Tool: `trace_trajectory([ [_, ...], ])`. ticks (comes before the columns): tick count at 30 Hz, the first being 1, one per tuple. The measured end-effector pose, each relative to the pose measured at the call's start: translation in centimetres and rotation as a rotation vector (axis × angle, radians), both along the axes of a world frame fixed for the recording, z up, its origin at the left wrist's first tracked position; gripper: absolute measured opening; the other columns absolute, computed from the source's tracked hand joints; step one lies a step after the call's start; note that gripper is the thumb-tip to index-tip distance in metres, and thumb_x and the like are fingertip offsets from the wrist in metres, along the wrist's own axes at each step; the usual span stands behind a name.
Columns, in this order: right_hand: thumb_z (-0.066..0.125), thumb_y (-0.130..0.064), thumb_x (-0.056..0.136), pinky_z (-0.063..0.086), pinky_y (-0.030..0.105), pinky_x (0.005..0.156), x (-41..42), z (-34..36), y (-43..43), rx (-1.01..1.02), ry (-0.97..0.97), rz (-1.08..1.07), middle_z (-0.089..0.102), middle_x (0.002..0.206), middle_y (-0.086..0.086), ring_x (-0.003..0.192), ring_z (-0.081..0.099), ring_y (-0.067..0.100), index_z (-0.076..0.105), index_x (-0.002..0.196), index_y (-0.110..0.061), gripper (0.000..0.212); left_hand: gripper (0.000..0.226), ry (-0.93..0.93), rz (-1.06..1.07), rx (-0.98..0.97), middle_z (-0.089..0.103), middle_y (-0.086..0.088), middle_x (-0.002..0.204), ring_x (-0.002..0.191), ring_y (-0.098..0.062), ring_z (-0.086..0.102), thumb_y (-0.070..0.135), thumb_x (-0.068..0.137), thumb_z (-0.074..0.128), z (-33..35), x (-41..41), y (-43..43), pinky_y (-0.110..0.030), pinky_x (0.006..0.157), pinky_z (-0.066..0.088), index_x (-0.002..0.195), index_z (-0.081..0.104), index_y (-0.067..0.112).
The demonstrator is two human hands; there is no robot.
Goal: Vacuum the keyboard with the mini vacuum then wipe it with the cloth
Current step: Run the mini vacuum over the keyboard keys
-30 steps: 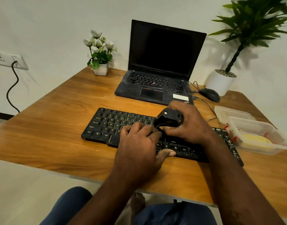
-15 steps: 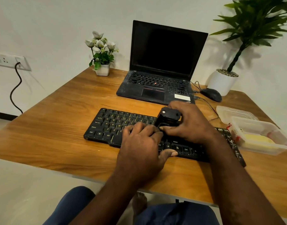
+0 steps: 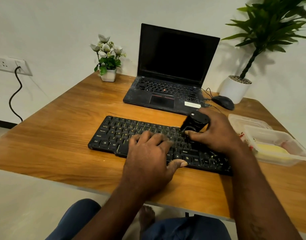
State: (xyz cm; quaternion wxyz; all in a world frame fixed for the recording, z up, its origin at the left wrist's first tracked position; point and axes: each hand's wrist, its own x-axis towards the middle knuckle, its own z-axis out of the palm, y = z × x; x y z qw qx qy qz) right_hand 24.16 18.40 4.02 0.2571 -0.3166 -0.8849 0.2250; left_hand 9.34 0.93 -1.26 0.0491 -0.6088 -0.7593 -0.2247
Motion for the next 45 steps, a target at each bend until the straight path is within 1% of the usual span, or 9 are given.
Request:
trace_trajectory([
  [4, 0.089, -0.033, 0.074, 0.047, 0.027, 0.072, -3.5, -0.5, -1.2, 0.19, -0.074, 0.053, 0.062, 0.098, -0.012, 0.089, 0.058, 0.009, 0.063, 0.104, -0.026, 0.04, 0.071, 0.007, -0.002, -0.003, 0.06, 0.012, 0.136, 0.128, -0.016, 0.045, 0.08, 0.09, 0.043, -0.2, 0.0, 0.2, -0.047, 0.107, 0.033, 0.137, 0.062, 0.031],
  [8, 0.087, -0.027, 0.075, 0.048, 0.031, 0.071, -3.7, -0.8, -1.3, 0.186, -0.075, 0.119, 0.058, 0.093, -0.011, 0.085, 0.055, 0.01, 0.06, 0.097, -0.025, 0.035, 0.072, -0.006, 0.0, -0.005, 0.062, 0.012, 0.133, 0.125, -0.016, 0.047, 0.082, 0.089, 0.04, -0.1, 0.0, 0.0, -0.046, 0.105, 0.034, 0.135, 0.064, 0.031],
  [13, 0.091, -0.018, 0.072, 0.048, 0.021, 0.072, 0.9, 0.2, 0.7, -0.043, 0.0, -0.019, 0.069, 0.099, -0.011, 0.092, 0.065, 0.004, 0.067, 0.107, -0.028, 0.043, 0.073, -0.005, -0.003, -0.009, 0.054, 0.014, 0.144, 0.134, -0.014, 0.039, 0.082, 0.091, 0.039, 0.3, 0.0, -0.2, -0.046, 0.111, 0.027, 0.145, 0.054, 0.035],
  [19, 0.091, -0.02, 0.072, 0.049, 0.011, 0.068, 0.4, -0.1, 0.2, -0.031, 0.018, -0.025, 0.069, 0.101, -0.014, 0.094, 0.064, 0.001, 0.066, 0.11, -0.031, 0.047, 0.074, -0.003, -0.004, -0.025, 0.049, 0.016, 0.147, 0.137, -0.013, 0.033, 0.082, 0.092, 0.037, 0.4, 0.0, -0.1, -0.043, 0.113, 0.024, 0.149, 0.049, 0.036],
  [24, 0.089, -0.032, 0.074, 0.056, 0.03, 0.079, -3.9, -0.5, -1.6, 0.064, 0.014, 0.134, 0.069, 0.096, -0.014, 0.092, 0.065, 0.005, 0.069, 0.104, -0.029, 0.037, 0.077, -0.014, -0.005, -0.012, 0.06, 0.012, 0.137, 0.129, -0.015, 0.043, 0.083, 0.089, 0.035, 0.2, 0.1, 0.0, -0.045, 0.107, 0.033, 0.139, 0.061, 0.031],
  [33, 0.09, -0.019, 0.075, 0.045, 0.004, 0.069, 0.1, 0.1, -0.4, -0.105, 0.065, 0.041, 0.069, 0.102, -0.014, 0.095, 0.064, -0.004, 0.063, 0.108, -0.032, 0.044, 0.073, -0.067, -0.004, 0.03, 0.054, 0.017, 0.143, 0.134, -0.01, 0.037, 0.082, 0.089, 0.035, 0.2, 0.1, -0.6, -0.042, 0.112, 0.024, 0.142, 0.057, 0.037],
  [39, 0.09, -0.021, 0.074, 0.045, 0.01, 0.078, -0.2, 0.0, -0.6, -0.057, 0.034, 0.083, 0.07, 0.1, -0.017, 0.095, 0.063, -0.007, 0.067, 0.107, -0.032, 0.041, 0.026, -0.45, 0.378, 0.324, 0.065, 0.016, 0.118, 0.126, -0.015, 0.047, 0.045, 0.097, 0.059, 0.4, -1.0, -1.7, -0.048, 0.111, 0.031, 0.121, 0.065, 0.036],
  [42, 0.089, -0.027, 0.073, 0.053, 0.026, 0.083, -2.1, -0.6, -1.2, 0.015, 0.01, 0.134, 0.068, 0.101, -0.014, 0.097, 0.064, 0.003, 0.068, 0.107, -0.027, 0.04, 0.039, -0.538, 0.432, 0.33, 0.064, 0.019, 0.117, 0.125, -0.013, 0.046, 0.026, 0.092, 0.065, 0.7, -1.1, -1.6, -0.045, 0.112, 0.029, 0.129, 0.061, 0.035],
  [45, 0.088, -0.029, 0.073, 0.053, 0.023, 0.079, -4.3, -0.8, -2.3, 0.082, 0.013, 0.2, 0.066, 0.101, -0.012, 0.095, 0.062, 0.007, 0.067, 0.109, -0.024, 0.042, 0.059, -0.585, 0.426, 0.357, 0.062, 0.021, 0.114, 0.124, -0.008, 0.044, 0.011, 0.086, 0.066, 0.8, -1.1, -1.5, -0.039, 0.109, 0.023, 0.138, 0.052, 0.035],
])
